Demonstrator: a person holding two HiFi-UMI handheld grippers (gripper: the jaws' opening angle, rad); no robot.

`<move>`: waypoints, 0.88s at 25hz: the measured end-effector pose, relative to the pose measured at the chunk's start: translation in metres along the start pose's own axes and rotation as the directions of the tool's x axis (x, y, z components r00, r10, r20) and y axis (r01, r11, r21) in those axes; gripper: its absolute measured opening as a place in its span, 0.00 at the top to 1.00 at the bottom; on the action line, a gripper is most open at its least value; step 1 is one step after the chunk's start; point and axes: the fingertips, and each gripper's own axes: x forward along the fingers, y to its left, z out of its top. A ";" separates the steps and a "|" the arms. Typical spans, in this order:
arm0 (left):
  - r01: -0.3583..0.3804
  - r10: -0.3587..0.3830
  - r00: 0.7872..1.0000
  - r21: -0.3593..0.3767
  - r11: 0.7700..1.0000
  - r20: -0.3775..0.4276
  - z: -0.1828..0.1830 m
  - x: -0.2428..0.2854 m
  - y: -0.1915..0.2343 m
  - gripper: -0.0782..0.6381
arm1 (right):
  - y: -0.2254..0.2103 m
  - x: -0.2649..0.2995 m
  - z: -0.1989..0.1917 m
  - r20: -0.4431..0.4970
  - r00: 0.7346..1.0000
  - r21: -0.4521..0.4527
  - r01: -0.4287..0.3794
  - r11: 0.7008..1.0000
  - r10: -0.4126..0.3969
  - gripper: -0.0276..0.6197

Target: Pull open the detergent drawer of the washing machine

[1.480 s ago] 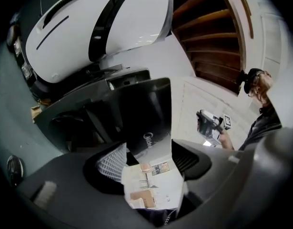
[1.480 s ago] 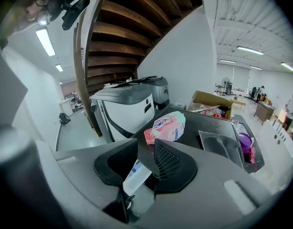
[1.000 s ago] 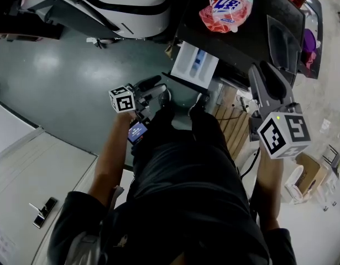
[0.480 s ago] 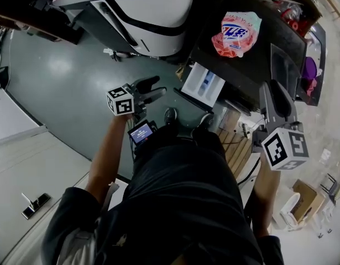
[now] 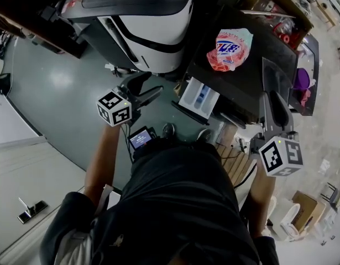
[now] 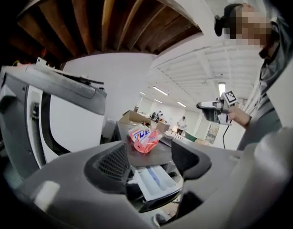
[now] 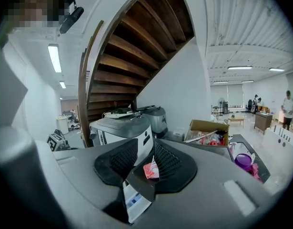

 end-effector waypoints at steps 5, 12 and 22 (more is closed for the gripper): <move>-0.105 0.099 0.994 0.137 0.985 0.047 0.058 -0.006 -0.006 0.41 | -0.007 -0.011 0.014 0.050 0.998 -0.004 0.027 1.000 -0.026 0.79; -0.233 0.189 0.965 0.268 0.935 0.181 0.144 -0.016 -0.023 0.44 | -0.010 -0.024 0.033 0.117 0.993 -0.056 0.041 0.998 -0.034 0.79; -0.319 0.210 0.944 0.551 0.771 0.253 0.203 -0.018 -0.068 0.44 | -0.015 -0.028 0.038 0.124 0.990 -0.121 0.088 0.989 -0.073 0.79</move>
